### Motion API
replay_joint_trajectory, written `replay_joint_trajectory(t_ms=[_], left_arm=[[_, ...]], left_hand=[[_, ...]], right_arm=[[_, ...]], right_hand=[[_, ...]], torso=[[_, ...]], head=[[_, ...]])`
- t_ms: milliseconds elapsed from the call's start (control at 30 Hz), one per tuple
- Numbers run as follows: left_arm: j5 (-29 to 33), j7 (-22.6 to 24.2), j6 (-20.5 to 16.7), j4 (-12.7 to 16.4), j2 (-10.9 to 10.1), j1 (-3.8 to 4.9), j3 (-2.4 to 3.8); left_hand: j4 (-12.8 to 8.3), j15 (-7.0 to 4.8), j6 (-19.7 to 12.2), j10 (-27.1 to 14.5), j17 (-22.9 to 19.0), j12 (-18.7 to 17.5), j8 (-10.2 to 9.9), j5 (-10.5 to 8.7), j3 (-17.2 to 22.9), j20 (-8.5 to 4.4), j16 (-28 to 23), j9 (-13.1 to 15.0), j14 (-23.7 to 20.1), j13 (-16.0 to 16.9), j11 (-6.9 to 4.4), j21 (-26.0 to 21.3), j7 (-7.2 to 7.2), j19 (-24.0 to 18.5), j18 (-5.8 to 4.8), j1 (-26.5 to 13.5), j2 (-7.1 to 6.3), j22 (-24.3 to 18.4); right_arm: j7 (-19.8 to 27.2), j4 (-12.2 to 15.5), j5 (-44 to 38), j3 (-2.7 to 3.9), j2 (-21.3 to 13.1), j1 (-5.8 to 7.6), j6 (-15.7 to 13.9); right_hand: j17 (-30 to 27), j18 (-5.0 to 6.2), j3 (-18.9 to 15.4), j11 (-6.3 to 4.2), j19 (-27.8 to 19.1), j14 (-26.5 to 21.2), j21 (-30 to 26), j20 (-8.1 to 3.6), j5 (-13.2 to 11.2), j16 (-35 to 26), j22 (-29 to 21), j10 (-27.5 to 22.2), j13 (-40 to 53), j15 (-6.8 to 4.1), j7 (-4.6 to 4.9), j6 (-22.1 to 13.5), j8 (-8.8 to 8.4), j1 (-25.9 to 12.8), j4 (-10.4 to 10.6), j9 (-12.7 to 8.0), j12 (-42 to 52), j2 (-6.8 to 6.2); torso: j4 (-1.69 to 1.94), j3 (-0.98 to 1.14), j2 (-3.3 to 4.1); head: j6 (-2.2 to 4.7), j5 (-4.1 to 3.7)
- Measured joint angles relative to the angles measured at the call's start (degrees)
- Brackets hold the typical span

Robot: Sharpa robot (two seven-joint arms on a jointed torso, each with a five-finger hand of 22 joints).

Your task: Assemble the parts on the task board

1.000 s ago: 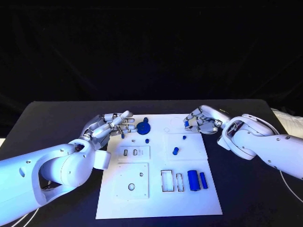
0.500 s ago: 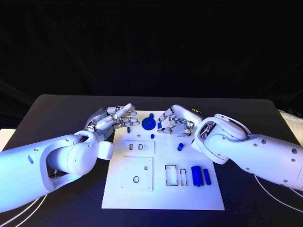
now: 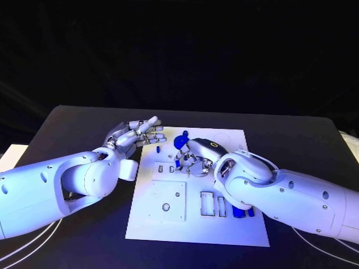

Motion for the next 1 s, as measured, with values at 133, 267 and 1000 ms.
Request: replay_joint_trajectory(t_ms=[133, 267, 1000], left_arm=[[0.10, 0.04, 0.00, -0.09, 0.01, 0.00, 0.00], [0.17, 0.06, 0.00, -0.11, 0.04, 0.00, 0.00], [0.30, 0.07, 0.05, 0.00, 0.21, 0.00, 0.00]], left_hand=[[0.00, 0.00, 0.00, 0.00, 0.06, 0.00, 0.00, 0.00, 0.00, 0.00, 0.00, 0.00, 0.00, 0.00, 0.00, 0.00, 0.00, 0.00, 0.00, 0.23, 0.23, 0.00], [0.00, 0.00, 0.00, 0.00, 0.06, 0.00, 0.00, 0.00, 0.00, 0.00, 0.00, 0.00, 0.00, 0.00, 0.00, 0.00, 0.00, 0.00, 0.01, 0.23, 0.23, 0.00], [0.00, 0.00, 0.00, 0.00, 0.04, 0.00, 0.00, 0.00, 0.00, 0.00, 0.00, 0.00, 0.00, 0.00, 0.00, 0.00, 0.00, 0.00, 0.00, 0.23, 0.23, 0.01]], right_arm=[[-1.13, -0.30, -0.93, -0.26, 0.86, -0.23, 0.37], [-2.04, -1.01, -1.64, -0.49, 1.71, -0.39, 0.81], [-3.16, -1.91, -4.43, -0.35, 2.38, -0.56, 1.87]], right_hand=[[0.00, 0.00, 0.00, 0.00, 0.00, 0.00, 0.00, 0.00, 0.00, 0.00, 0.00, 0.00, 0.00, 0.00, -0.02, -0.02, -0.18, 0.01, 0.00, 0.00, 0.00, -0.01], [0.01, 0.00, -0.01, 0.01, 0.00, 0.00, 0.00, 0.00, 0.00, 0.00, -0.12, 0.00, 0.00, 0.01, -0.09, -0.09, -0.29, 0.01, 0.00, 0.00, 0.00, -0.02], [0.03, 0.01, 0.08, 0.22, 0.00, 0.00, -0.07, 0.00, 0.24, -0.22, -0.59, -0.21, 0.50, 0.01, -0.32, -0.32, -0.53, -1.08, -0.10, 0.59, -0.83, -0.21]], torso=[[-0.03, 0.03, 0.01], [-0.03, 0.03, 0.04], [-0.07, 0.10, 0.02]], head=[[-0.14, 0.21], [-0.38, 0.34], [-1.10, 0.44]])
